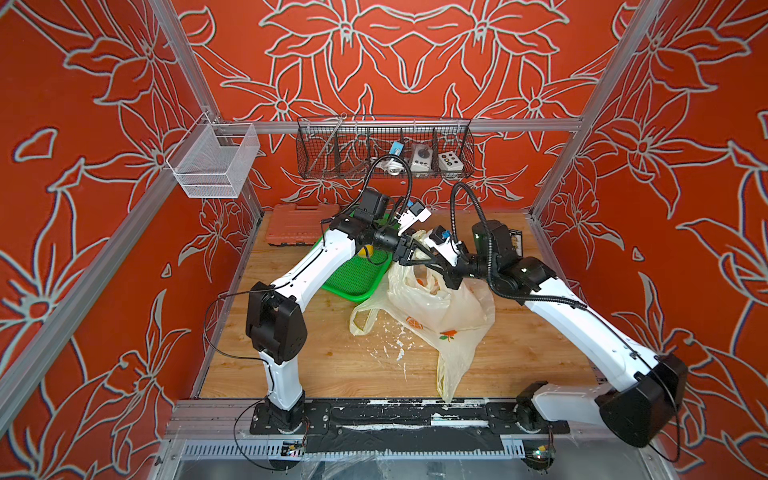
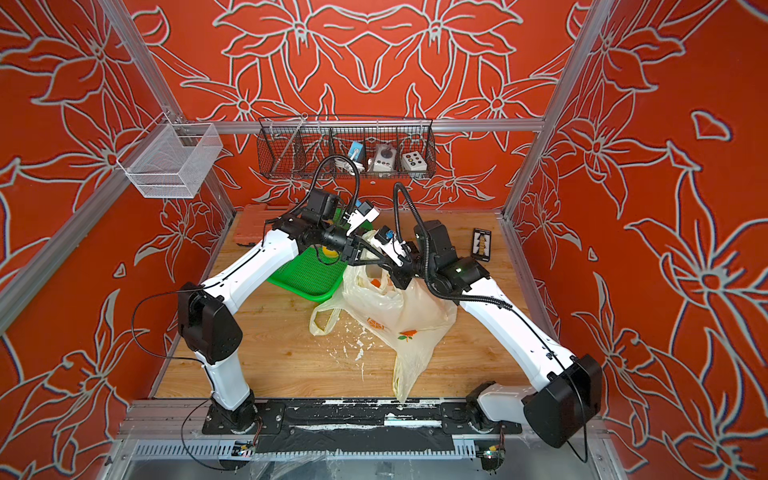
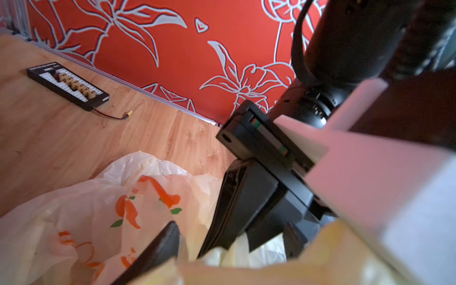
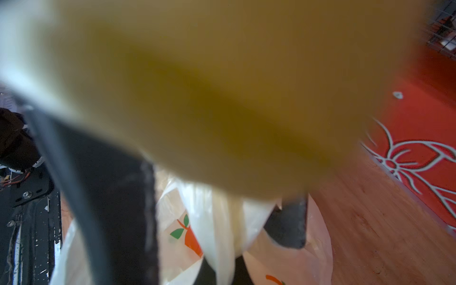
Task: Place the peach into a plastic bag & tie a knot
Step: Cross the plastic bag with the plastic bag.
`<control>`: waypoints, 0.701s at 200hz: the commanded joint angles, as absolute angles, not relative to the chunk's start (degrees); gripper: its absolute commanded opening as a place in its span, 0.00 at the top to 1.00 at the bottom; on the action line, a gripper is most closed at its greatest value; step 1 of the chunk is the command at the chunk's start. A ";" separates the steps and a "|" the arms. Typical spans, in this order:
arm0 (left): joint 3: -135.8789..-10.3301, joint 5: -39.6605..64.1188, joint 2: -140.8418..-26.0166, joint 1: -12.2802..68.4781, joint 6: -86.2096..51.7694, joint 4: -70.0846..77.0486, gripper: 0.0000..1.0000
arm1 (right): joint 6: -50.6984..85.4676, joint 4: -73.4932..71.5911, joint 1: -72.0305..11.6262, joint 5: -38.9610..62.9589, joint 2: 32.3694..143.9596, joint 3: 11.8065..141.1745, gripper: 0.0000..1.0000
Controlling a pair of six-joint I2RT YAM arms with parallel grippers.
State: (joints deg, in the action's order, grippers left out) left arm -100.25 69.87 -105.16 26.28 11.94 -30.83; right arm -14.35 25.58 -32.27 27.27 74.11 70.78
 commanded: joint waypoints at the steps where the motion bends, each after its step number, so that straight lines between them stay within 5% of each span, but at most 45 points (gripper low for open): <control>1: -98.08 71.75 -104.28 26.65 13.87 -27.44 0.47 | -12.28 26.92 -32.54 28.50 74.40 73.53 1.00; 37: -92.60 71.82 -102.48 26.20 9.51 -14.21 0.88 | -10.74 28.49 -32.20 31.62 73.86 73.90 0.88; 85: -90.89 74.26 -102.32 25.66 12.56 -13.37 0.90 | 2.52 27.19 -25.68 42.01 71.09 75.29 0.54; 140: -88.36 77.08 -100.38 25.75 22.11 -14.63 0.87 | 22.86 34.77 -20.65 43.83 76.81 86.33 0.57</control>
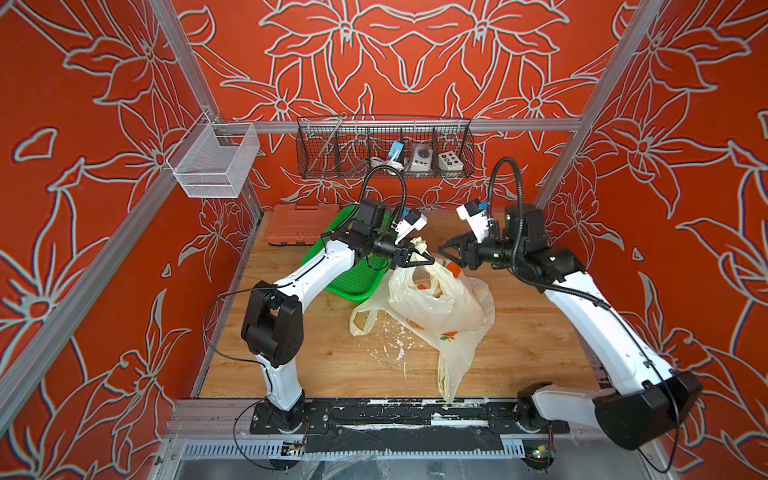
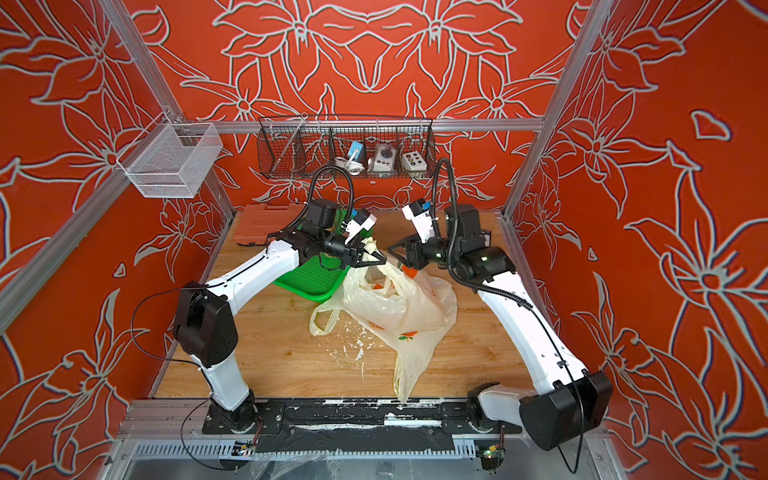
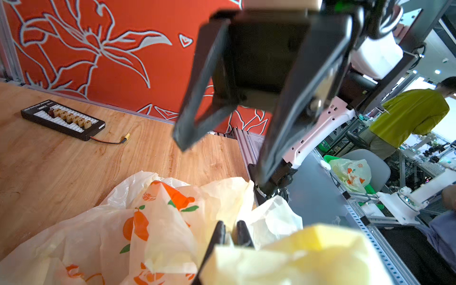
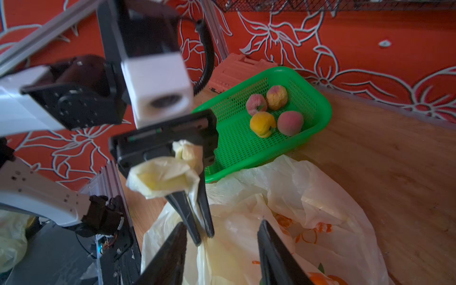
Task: Place the peach into a plastic bag & tie a knot
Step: Cross the plastic bag with the plastic bag.
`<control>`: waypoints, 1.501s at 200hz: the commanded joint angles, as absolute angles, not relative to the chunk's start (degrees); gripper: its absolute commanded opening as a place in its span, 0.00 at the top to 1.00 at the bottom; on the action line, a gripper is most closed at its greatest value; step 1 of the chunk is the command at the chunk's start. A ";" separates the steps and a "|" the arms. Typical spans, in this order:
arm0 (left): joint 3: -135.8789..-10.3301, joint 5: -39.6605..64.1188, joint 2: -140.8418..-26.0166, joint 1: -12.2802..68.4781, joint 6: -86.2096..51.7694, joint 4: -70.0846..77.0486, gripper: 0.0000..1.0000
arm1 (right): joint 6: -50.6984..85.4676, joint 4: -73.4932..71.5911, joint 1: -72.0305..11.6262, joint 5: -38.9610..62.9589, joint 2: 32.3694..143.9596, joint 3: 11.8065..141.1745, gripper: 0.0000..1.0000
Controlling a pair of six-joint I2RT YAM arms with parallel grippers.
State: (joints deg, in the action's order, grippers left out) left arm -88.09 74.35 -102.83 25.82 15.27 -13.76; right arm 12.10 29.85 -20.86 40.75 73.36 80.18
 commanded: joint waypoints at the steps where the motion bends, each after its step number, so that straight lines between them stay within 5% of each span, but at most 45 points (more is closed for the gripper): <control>1: -88.39 77.08 -100.37 25.75 22.22 -14.70 0.87 | 22.94 35.05 -20.65 44.02 77.03 86.58 0.57; 53: -91.86 76.73 -101.74 27.22 25.72 -19.38 0.87 | 24.44 40.10 -25.26 42.66 82.38 91.49 0.44; 119: -93.63 76.38 -102.76 27.69 27.59 -22.81 0.88 | 24.57 40.77 -29.23 42.67 85.51 94.36 0.47; 163: -95.10 76.73 -103.66 28.12 27.61 -24.16 0.89 | 23.58 41.24 -30.50 41.03 86.84 95.58 0.65; 194: -93.49 75.73 -102.93 27.96 26.98 -23.89 0.87 | 23.89 39.72 -29.51 38.23 85.64 94.61 1.00; 228: -87.63 74.45 -100.58 26.30 15.64 -10.35 0.86 | 27.24 34.07 -25.83 40.78 82.40 90.59 1.00; 300: -85.09 70.23 -99.14 25.67 10.31 -5.11 0.85 | 29.81 31.34 -21.62 41.47 80.19 87.94 1.00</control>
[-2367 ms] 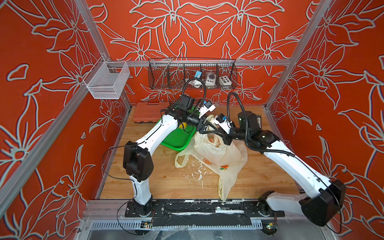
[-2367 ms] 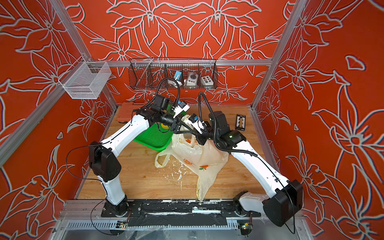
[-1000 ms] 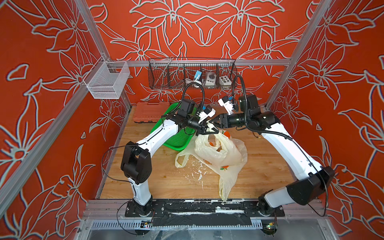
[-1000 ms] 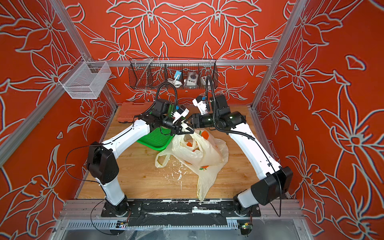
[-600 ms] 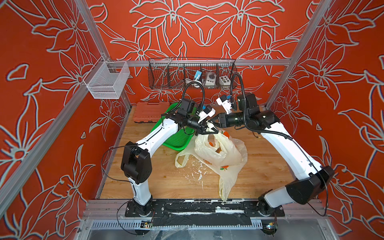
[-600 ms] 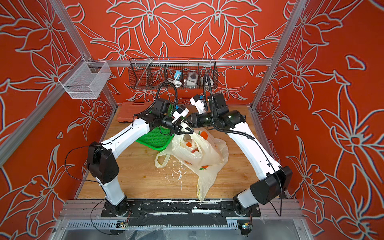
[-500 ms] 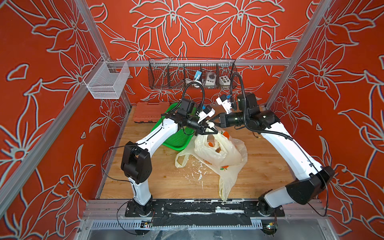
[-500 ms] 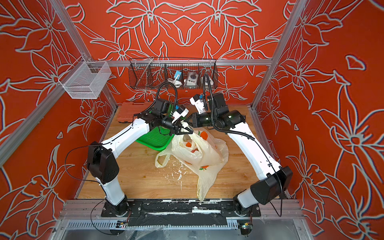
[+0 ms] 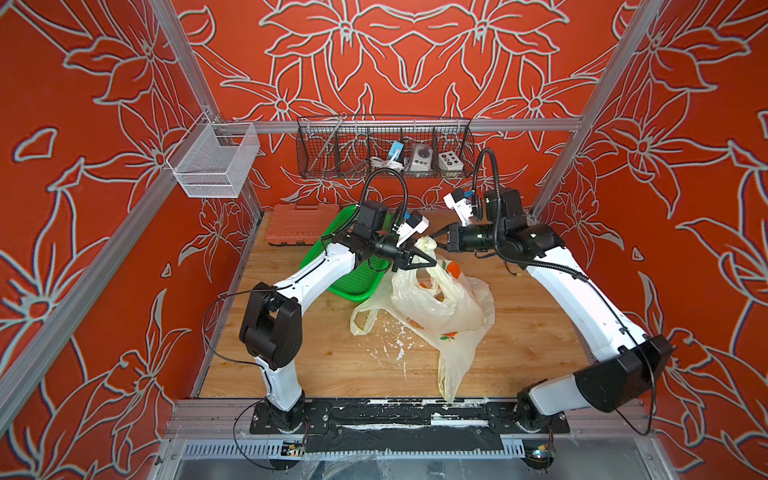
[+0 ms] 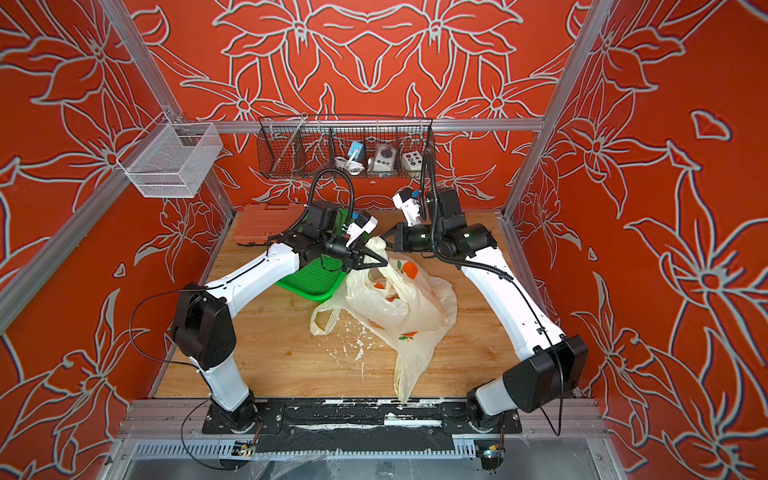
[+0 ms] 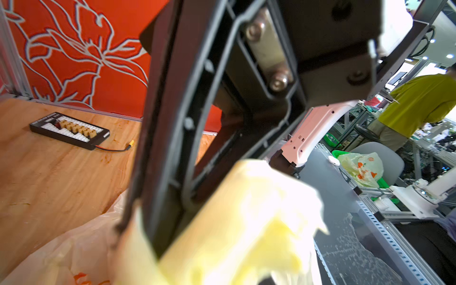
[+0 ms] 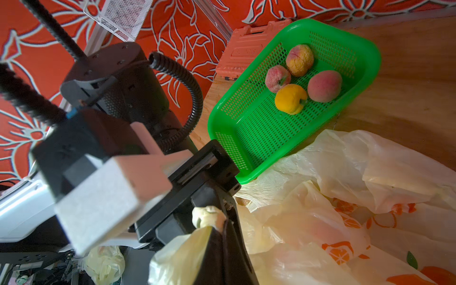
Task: Place the peach into a plastic bag & tie a knot
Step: Cross the plastic bag with the plastic bag.
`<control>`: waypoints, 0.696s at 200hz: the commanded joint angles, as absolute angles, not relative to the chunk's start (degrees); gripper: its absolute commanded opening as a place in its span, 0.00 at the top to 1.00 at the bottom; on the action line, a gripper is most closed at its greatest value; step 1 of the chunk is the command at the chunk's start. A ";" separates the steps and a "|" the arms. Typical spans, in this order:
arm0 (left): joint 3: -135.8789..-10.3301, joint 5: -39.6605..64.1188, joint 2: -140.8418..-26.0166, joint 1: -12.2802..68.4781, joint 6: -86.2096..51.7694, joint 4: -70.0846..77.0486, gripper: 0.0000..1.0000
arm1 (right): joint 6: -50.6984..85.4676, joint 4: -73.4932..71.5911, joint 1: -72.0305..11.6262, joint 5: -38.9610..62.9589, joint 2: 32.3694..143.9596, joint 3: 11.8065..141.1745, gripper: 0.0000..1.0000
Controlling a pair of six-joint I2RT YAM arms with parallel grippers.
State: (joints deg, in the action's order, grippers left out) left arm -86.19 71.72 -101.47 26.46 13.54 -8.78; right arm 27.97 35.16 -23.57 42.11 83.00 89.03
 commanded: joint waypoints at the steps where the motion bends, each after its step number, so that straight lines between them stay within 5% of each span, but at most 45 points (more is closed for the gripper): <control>1: -85.04 70.10 -99.14 25.67 10.25 -5.01 0.85 | 29.93 31.23 -21.53 41.52 80.13 87.83 1.00; 46: -81.40 67.33 -96.92 26.09 7.63 2.24 0.85 | 38.74 23.48 -20.70 44.93 79.76 83.95 1.00; 85: -77.61 66.17 -94.66 26.00 8.22 5.80 0.97 | 39.93 25.36 -17.41 44.55 79.20 83.34 1.00; 139: -80.71 65.62 -97.62 26.02 5.63 4.33 1.00 | 24.81 42.68 -20.30 37.48 75.33 89.11 0.59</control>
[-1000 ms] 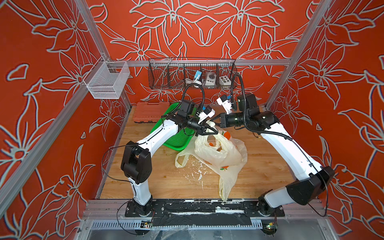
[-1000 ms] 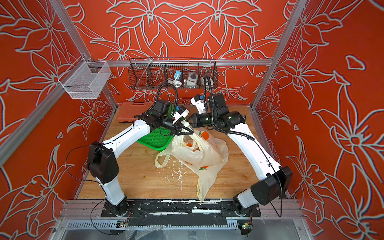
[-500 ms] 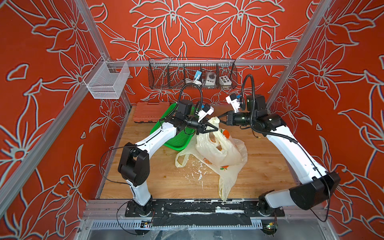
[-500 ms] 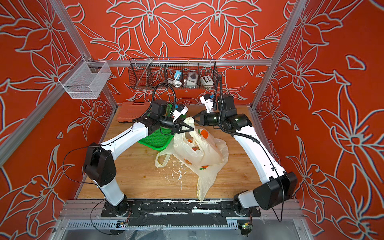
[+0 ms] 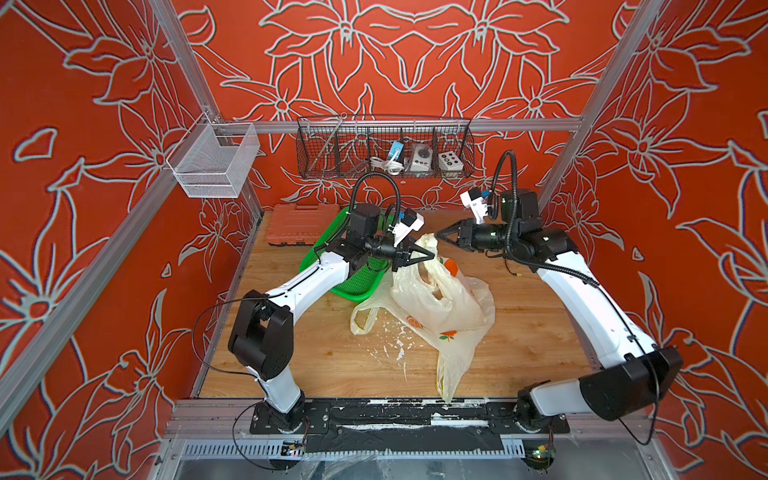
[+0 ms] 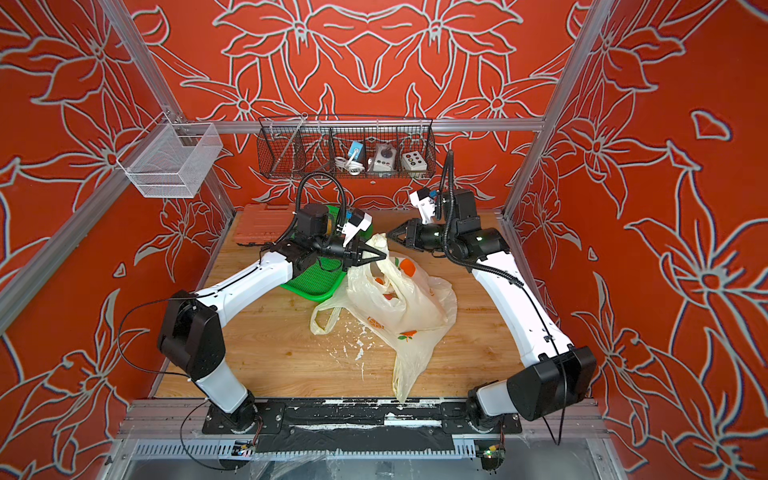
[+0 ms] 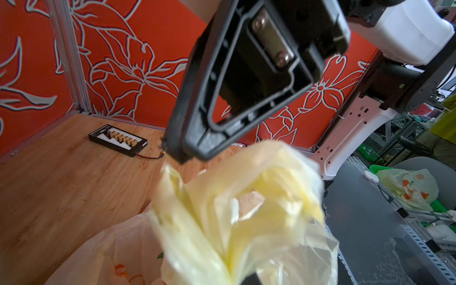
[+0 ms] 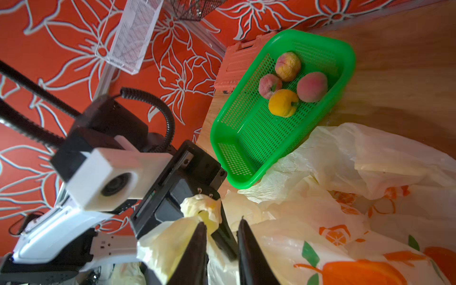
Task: Place the peach into a plastic bag & tie a knot
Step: Cross the plastic bag with the plastic bag.
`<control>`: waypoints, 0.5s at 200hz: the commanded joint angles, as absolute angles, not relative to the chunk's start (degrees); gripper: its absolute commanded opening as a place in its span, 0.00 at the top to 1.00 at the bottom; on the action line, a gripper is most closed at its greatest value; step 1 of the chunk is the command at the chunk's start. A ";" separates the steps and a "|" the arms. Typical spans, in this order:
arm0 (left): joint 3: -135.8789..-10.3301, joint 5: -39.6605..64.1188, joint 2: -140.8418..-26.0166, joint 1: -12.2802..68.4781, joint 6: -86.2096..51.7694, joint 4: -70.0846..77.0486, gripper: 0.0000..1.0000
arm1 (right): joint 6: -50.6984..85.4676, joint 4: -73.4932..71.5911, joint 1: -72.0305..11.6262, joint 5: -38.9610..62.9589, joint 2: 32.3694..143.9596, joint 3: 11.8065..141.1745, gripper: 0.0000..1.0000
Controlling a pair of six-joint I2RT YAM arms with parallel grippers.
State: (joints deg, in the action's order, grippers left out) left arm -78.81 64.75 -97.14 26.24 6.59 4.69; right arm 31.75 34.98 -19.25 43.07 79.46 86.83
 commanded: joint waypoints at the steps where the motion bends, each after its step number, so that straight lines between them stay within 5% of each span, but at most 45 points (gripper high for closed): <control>1: -80.74 65.64 -97.68 26.02 5.58 4.32 1.00 | 24.71 42.87 -20.39 37.28 75.33 89.16 0.59; 21: -81.53 66.08 -98.56 26.08 4.88 4.04 1.00 | 21.42 47.57 -24.07 32.37 75.50 92.11 0.49; 65: -82.35 66.68 -99.06 26.19 4.53 3.43 1.00 | 21.36 49.17 -29.97 25.20 79.33 96.92 0.50; 87: -82.37 67.32 -98.96 26.46 4.33 3.37 1.00 | 21.19 50.13 -31.24 21.74 82.22 99.69 0.58; 100: -82.52 67.36 -99.35 26.54 3.92 3.10 1.00 | 21.53 48.16 -31.63 22.51 82.37 99.67 0.74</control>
State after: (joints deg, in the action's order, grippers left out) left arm -80.90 65.63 -98.54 26.26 4.58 3.44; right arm 22.41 47.79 -30.70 26.41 81.10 97.95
